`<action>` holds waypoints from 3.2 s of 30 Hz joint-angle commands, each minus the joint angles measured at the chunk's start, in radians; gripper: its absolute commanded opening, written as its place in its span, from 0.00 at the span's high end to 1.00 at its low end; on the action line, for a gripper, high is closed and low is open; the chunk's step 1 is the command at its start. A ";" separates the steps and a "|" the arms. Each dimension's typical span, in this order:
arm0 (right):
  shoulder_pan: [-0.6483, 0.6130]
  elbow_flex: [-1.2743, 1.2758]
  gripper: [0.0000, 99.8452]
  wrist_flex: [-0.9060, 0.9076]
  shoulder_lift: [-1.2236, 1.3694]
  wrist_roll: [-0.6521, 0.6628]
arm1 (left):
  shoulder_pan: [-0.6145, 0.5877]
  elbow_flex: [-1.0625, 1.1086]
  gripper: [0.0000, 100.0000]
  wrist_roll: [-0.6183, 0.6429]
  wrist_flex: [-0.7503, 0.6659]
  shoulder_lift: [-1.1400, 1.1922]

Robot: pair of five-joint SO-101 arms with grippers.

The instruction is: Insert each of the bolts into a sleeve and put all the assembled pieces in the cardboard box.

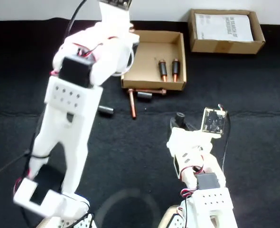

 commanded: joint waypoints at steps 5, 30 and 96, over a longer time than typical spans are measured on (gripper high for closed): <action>-0.008 -0.002 0.99 -0.022 -0.007 0.012 | -0.002 0.387 0.99 -0.084 -0.038 -0.361; -0.064 0.148 0.99 -0.433 -0.010 0.138 | 0.024 1.236 0.99 0.242 -1.049 -0.636; -0.154 0.269 0.99 -0.575 -0.010 0.199 | 0.390 1.026 0.88 0.374 -0.575 -0.432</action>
